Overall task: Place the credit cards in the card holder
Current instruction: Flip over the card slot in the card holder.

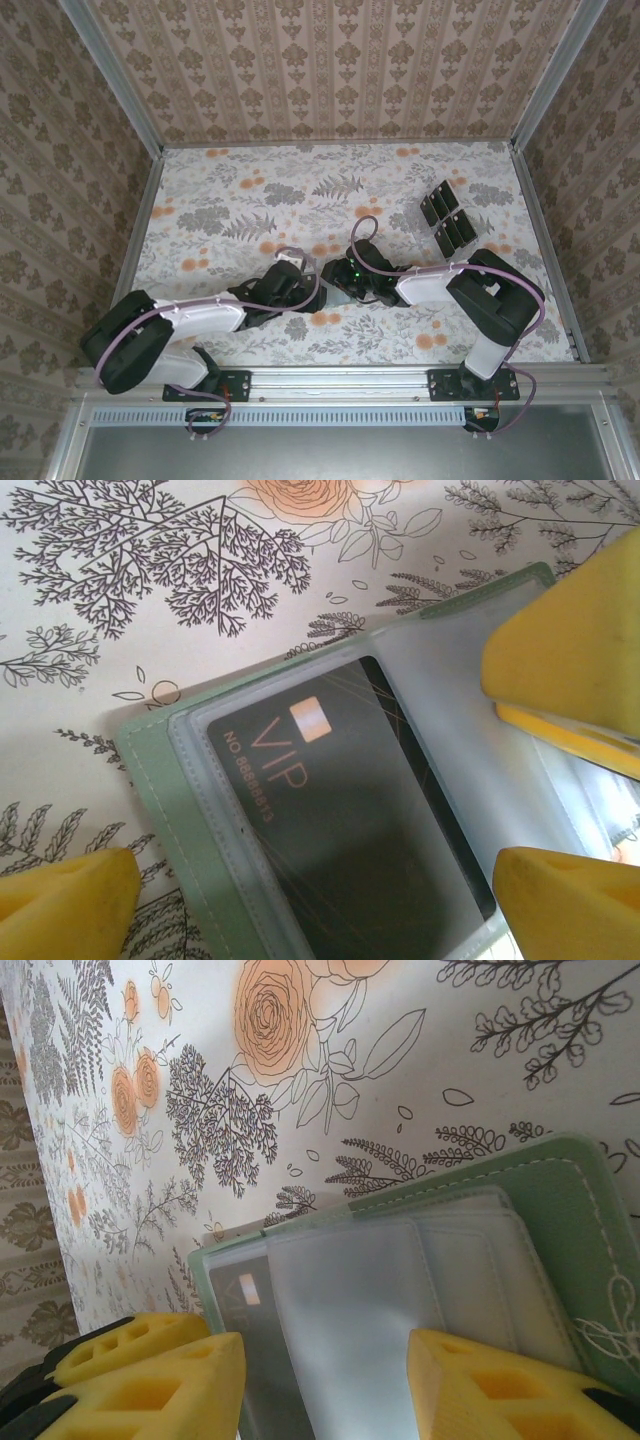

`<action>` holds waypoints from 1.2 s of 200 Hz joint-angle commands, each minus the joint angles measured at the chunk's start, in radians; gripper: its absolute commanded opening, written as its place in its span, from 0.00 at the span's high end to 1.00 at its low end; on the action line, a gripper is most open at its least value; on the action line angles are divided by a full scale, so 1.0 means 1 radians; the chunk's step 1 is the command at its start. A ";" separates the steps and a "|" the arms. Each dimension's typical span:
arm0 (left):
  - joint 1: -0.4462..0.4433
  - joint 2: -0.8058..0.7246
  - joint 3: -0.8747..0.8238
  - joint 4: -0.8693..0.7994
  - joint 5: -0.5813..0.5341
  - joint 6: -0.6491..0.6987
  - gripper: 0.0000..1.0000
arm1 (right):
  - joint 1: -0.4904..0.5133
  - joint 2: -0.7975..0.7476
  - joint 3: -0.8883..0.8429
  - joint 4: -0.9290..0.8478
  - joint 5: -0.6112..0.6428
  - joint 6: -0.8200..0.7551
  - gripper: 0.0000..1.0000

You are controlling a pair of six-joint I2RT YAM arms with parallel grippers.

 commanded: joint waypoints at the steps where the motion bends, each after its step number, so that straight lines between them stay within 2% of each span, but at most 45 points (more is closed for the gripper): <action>1: -0.011 0.032 0.035 0.028 -0.039 0.023 0.00 | -0.004 0.009 -0.030 -0.050 0.026 0.020 0.52; 112: -0.046 0.069 0.025 -0.036 -0.169 0.008 0.00 | -0.003 -0.012 -0.033 -0.054 0.021 0.014 0.51; 158: -0.052 0.086 0.035 -0.059 -0.184 0.016 0.00 | -0.004 -0.017 -0.034 -0.051 0.021 0.017 0.50; 240: -0.105 -0.036 0.020 -0.024 -0.183 0.053 0.00 | 0.001 -0.019 -0.046 -0.035 0.027 0.027 0.48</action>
